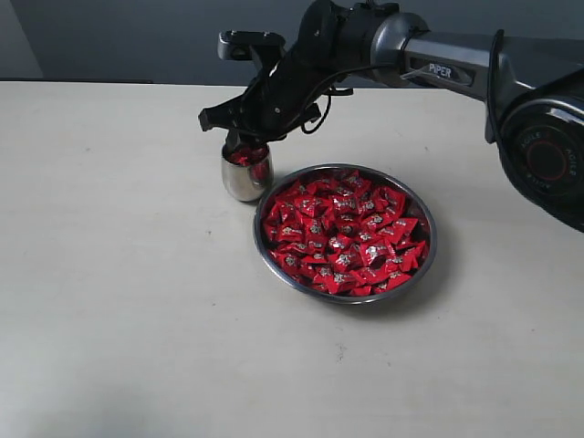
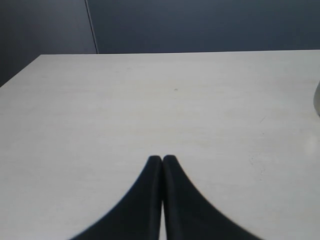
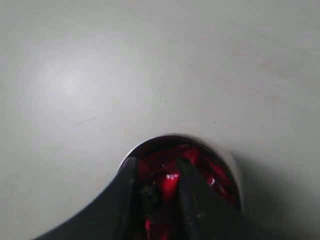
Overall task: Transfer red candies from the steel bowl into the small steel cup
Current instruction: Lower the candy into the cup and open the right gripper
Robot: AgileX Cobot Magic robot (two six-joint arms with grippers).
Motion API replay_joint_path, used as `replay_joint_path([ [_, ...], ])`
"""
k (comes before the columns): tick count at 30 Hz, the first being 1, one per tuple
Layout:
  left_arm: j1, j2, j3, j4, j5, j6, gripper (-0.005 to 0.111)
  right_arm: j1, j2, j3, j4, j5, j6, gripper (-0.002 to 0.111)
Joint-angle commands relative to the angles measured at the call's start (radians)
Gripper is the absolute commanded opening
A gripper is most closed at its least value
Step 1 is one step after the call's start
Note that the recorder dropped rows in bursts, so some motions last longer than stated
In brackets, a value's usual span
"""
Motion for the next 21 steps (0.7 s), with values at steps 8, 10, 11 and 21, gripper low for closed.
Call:
replay_joint_path([
  [8, -0.005, -0.005, 0.005, -0.006, -0.010, -0.001, 0.000, 0.000, -0.002, -0.006, 0.005, 0.000, -0.007, 0.034],
  [10, -0.005, -0.005, 0.005, -0.006, -0.010, -0.001, 0.000, 0.000, -0.002, -0.006, 0.005, 0.002, -0.007, 0.035],
  [11, -0.005, -0.005, 0.005, -0.006, -0.010, -0.001, 0.000, 0.000, -0.002, -0.006, 0.005, 0.002, -0.007, 0.035],
  [21, -0.005, -0.005, 0.005, -0.006, -0.010, -0.001, 0.000, 0.000, -0.002, -0.006, 0.005, 0.002, -0.007, 0.035],
])
